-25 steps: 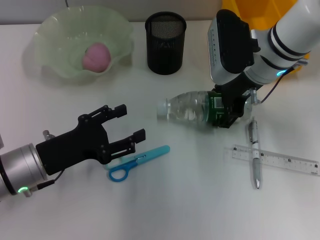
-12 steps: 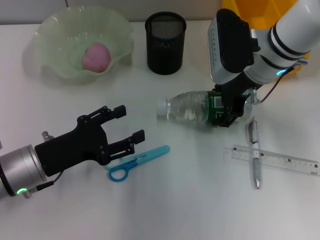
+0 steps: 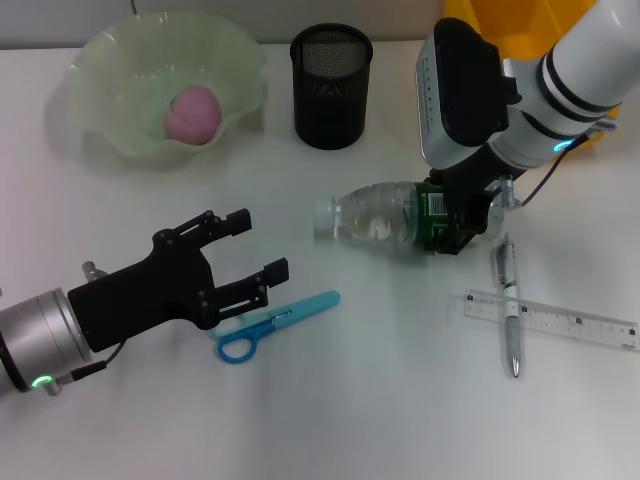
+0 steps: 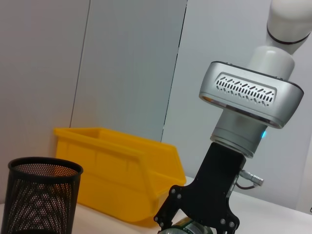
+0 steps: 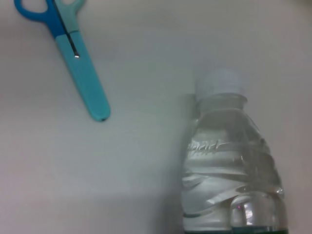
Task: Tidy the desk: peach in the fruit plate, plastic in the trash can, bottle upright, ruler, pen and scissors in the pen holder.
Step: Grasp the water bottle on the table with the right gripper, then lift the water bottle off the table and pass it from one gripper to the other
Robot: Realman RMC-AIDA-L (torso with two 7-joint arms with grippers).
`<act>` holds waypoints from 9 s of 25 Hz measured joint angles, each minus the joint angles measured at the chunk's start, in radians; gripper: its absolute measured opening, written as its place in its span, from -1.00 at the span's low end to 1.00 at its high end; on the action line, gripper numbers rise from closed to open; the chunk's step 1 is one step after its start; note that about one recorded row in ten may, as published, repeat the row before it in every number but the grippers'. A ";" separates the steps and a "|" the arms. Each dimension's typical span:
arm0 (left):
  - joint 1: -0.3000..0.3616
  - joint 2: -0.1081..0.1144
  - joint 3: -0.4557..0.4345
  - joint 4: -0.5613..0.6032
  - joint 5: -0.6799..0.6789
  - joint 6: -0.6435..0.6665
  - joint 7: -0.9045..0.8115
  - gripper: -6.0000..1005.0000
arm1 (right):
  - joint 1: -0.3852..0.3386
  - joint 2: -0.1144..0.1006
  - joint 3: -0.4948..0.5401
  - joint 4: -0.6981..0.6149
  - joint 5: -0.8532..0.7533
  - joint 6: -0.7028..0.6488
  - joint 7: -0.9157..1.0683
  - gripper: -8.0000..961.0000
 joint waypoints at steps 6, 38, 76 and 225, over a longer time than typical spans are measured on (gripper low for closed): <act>0.000 0.000 -0.001 0.003 0.000 0.007 0.000 0.60 | -0.007 0.000 0.000 -0.010 0.000 -0.001 0.000 0.61; 0.006 0.000 -0.130 -0.001 -0.012 0.156 -0.052 0.60 | -0.216 -0.006 0.062 -0.275 0.248 -0.076 -0.022 0.60; -0.059 -0.005 -0.140 -0.053 -0.130 0.166 -0.195 0.60 | -0.471 0.007 0.123 0.401 1.477 -0.192 -1.050 0.61; -0.161 -0.005 -0.143 -0.137 -0.140 0.119 -0.115 -0.07 | -0.367 0.009 -0.012 0.519 1.475 -0.126 -1.057 0.66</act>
